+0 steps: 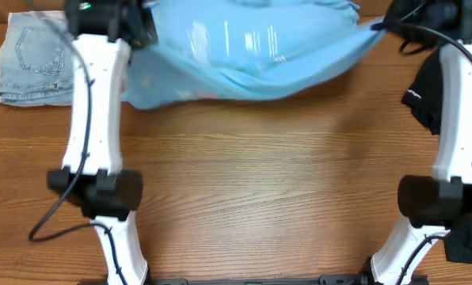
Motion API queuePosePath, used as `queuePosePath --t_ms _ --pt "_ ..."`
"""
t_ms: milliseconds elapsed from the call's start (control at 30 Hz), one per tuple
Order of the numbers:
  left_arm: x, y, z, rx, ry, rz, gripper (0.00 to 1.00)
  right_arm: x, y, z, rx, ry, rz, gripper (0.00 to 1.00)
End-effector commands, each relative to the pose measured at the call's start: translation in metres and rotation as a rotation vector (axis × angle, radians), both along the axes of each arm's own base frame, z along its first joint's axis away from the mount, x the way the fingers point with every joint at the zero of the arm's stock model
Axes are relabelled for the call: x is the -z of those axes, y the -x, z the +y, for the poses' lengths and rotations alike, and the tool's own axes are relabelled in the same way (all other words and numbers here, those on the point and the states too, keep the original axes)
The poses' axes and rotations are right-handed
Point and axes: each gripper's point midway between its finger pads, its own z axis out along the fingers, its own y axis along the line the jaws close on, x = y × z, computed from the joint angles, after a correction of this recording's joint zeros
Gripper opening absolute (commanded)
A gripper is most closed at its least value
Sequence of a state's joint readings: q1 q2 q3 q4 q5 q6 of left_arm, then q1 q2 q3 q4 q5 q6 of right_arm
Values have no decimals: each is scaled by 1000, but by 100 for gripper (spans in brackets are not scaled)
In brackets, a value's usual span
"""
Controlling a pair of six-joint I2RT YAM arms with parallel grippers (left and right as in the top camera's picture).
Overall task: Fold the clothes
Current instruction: 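Lay the stretched T-shirt flat on the table, pulling it toward the front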
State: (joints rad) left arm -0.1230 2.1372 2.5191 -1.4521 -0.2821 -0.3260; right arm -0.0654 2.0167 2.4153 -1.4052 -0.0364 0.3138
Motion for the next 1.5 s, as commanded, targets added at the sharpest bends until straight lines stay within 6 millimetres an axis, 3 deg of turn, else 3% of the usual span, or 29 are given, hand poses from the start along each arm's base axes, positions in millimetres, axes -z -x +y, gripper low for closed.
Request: queuePosePath --t_ms 0,233,367,600,733,833,1000,1133,1367,1400,1467 --pt "-49 28 -6 -43 87 -94 4 -34 27 3 -8 -3 -41 4" --pt "-74 86 -7 -51 111 -49 4 -19 71 -4 23 31 121 4" --pt "-85 100 -13 5 134 -58 4 -14 80 -6 30 43 165 4" --pt "-103 122 -30 128 193 -81 4 -28 90 -5 31 46 131 4" --pt "-90 150 -23 114 174 -20 4 -24 112 -4 31 43 163 4" --pt "-70 175 -20 100 176 56 4 -4 134 -2 36 35 244 4" --pt "-46 203 -7 41 135 131 4 21 160 -2 59 24 336 4" --pt "-38 223 4 -47 121 136 4 29 177 -1 60 26 370 4" --pt "-31 247 -5 -16 190 155 4 36 215 1 83 18 390 4" --pt "-30 250 -5 -14 193 156 4 37 221 1 83 20 391 6" --pt "-27 255 -5 -17 192 160 4 40 232 -2 91 38 397 25"
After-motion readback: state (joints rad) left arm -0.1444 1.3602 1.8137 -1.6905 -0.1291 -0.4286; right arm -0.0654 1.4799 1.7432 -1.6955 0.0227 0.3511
